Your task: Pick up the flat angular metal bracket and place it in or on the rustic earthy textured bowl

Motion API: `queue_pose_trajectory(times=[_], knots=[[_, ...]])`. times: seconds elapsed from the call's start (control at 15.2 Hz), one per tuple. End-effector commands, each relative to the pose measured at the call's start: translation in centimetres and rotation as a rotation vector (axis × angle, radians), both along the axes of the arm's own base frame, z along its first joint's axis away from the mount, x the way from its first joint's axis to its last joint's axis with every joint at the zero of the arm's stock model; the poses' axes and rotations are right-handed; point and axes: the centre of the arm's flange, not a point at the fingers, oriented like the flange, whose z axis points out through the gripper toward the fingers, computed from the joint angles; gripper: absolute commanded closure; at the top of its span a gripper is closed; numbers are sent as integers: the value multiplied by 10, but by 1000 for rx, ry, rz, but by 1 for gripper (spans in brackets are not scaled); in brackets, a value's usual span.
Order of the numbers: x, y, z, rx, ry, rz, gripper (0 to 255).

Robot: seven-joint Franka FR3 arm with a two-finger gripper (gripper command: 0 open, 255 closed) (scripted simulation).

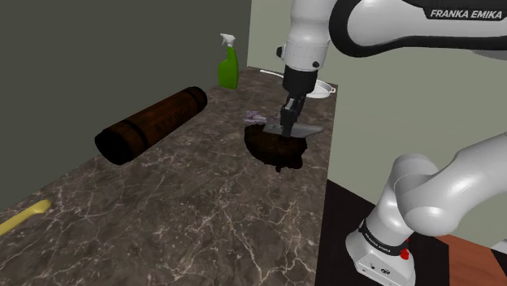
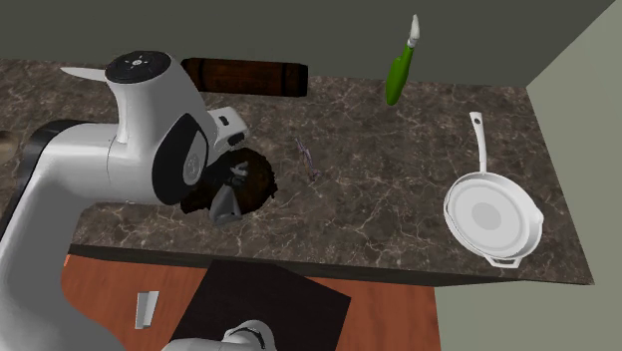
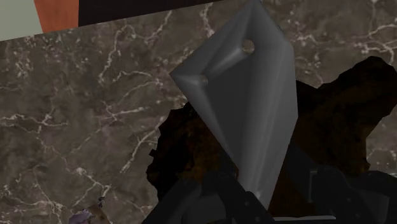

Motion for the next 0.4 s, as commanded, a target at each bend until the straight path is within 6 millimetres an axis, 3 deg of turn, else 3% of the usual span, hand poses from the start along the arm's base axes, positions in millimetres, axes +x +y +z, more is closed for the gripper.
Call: queue_pose_trajectory(times=[0.0,0.33], knots=[[0,-1,11,0,0,0,255],[0,-1,38,0,0,0,255]])
